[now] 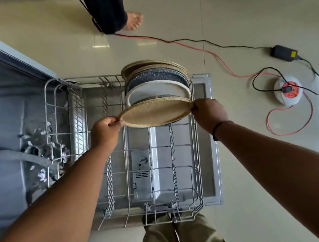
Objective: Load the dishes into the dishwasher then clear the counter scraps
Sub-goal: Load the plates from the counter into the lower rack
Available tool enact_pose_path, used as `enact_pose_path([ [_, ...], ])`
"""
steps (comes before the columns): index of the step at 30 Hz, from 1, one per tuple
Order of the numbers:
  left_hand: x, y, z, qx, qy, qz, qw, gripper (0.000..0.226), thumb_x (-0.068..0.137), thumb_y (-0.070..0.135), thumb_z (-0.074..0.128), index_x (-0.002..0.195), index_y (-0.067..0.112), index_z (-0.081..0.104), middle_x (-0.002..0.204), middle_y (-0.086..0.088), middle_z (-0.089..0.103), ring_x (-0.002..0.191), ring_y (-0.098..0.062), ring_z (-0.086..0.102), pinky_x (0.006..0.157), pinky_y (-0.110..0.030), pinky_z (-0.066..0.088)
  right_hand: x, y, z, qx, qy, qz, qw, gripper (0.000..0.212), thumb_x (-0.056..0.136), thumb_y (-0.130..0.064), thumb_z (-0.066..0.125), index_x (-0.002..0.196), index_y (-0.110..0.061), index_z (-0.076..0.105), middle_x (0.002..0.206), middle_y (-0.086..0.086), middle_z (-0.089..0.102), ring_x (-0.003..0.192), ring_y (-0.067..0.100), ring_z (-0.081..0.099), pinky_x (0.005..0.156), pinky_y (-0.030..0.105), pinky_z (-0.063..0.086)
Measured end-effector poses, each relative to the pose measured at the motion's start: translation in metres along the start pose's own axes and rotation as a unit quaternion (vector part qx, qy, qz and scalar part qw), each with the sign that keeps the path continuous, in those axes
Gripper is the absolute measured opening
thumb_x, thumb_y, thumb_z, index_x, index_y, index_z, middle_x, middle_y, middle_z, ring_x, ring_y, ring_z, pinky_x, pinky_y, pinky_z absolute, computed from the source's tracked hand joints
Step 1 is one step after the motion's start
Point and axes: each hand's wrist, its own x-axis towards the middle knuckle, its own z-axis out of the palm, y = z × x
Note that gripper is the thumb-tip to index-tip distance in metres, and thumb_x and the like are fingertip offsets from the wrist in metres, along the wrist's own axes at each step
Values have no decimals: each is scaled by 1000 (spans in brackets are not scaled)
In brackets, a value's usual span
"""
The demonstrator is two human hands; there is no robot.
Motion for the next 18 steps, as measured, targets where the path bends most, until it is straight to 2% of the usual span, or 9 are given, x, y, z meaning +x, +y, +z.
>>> enact_pose_path([
  [4, 10, -3, 7, 10, -1, -3, 1000, 17, 85, 21, 70, 94, 7, 70, 79, -10, 67, 68, -17, 55, 61, -24, 38, 6, 2, 11, -12, -3, 6, 1000, 20, 92, -17, 45, 90, -15, 65, 90, 11, 65, 73, 27, 50, 62, 27, 34],
  [8, 19, -5, 15, 31, -23, -22, 999, 17, 85, 22, 70, 95, 8, 69, 87, -9, 67, 76, -19, 58, 68, -24, 39, 12, 4, 20, -24, -34, 7, 999, 23, 90, -13, 44, 97, -14, 66, 98, 13, 66, 90, 34, 61, 66, 28, 37],
  [14, 19, -7, 26, 46, -96, -57, 993, 12, 85, 24, 70, 89, 23, 59, 98, -6, 67, 85, -23, 60, 73, -27, 43, 19, 7, 33, -37, -58, -1, 998, 25, 91, -15, 44, 101, -14, 66, 99, 15, 67, 93, 36, 62, 69, 31, 43],
  [16, 15, -5, 26, 52, -111, -40, 992, 17, 86, 22, 68, 102, 20, 61, 107, -7, 67, 98, -26, 63, 83, -30, 46, 19, 13, 36, -31, -58, -1, 998, 25, 90, -14, 44, 104, -16, 65, 101, 16, 67, 94, 37, 62, 68, 30, 41],
  [18, 6, -1, 24, 84, -124, -17, 989, 34, 89, 22, 65, 122, 16, 58, 118, -7, 64, 109, -26, 60, 90, -29, 44, 15, 17, 37, -20, -59, -10, 998, 33, 89, -13, 43, 117, -21, 60, 104, 15, 67, 95, 35, 62, 68, 30, 41],
])
